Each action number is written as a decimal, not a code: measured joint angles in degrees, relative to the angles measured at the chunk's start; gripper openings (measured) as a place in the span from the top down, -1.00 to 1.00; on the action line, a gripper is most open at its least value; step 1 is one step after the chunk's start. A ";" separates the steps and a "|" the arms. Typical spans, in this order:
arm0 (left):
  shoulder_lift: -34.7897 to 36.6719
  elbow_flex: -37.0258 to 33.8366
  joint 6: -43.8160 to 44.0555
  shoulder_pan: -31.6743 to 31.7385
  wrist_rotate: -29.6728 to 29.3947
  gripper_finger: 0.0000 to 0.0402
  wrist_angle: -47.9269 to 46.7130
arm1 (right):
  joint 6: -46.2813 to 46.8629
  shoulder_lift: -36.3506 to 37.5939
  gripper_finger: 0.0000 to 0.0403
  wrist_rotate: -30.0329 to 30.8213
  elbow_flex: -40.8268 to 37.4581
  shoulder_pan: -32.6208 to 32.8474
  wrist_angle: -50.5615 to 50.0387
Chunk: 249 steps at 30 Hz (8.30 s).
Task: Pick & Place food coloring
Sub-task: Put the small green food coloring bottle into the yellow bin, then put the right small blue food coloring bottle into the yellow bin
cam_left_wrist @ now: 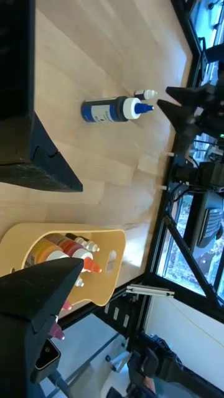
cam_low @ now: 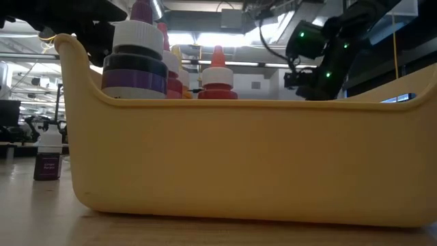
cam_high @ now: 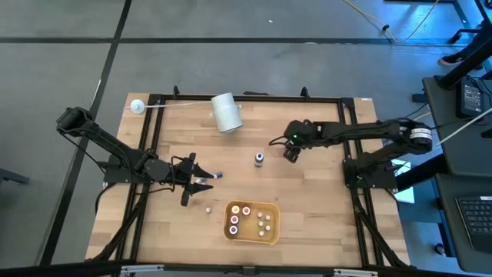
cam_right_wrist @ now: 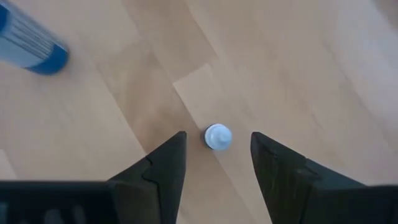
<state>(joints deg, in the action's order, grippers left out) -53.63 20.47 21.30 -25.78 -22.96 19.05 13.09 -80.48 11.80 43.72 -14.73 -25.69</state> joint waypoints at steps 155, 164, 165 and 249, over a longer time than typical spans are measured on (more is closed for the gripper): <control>0.00 0.02 4.68 -0.04 3.12 0.11 0.15 | 7.03 -15.31 0.28 5.27 28.67 50.74 -12.14; 0.02 0.02 4.55 0.00 2.71 0.12 0.48 | 7.33 6.53 0.28 7.19 2.81 50.39 10.33; 0.02 0.02 4.55 0.00 2.69 0.12 0.48 | 6.20 8.30 0.28 7.20 0.17 50.07 12.97; -33.07 0.07 -0.71 14.64 6.22 0.21 2.19 | 1.41 15.29 0.28 11.14 -16.06 44.07 27.55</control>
<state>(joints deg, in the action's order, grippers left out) -86.70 20.53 20.59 -11.14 -16.74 21.23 14.50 -65.19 22.94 27.66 29.34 1.87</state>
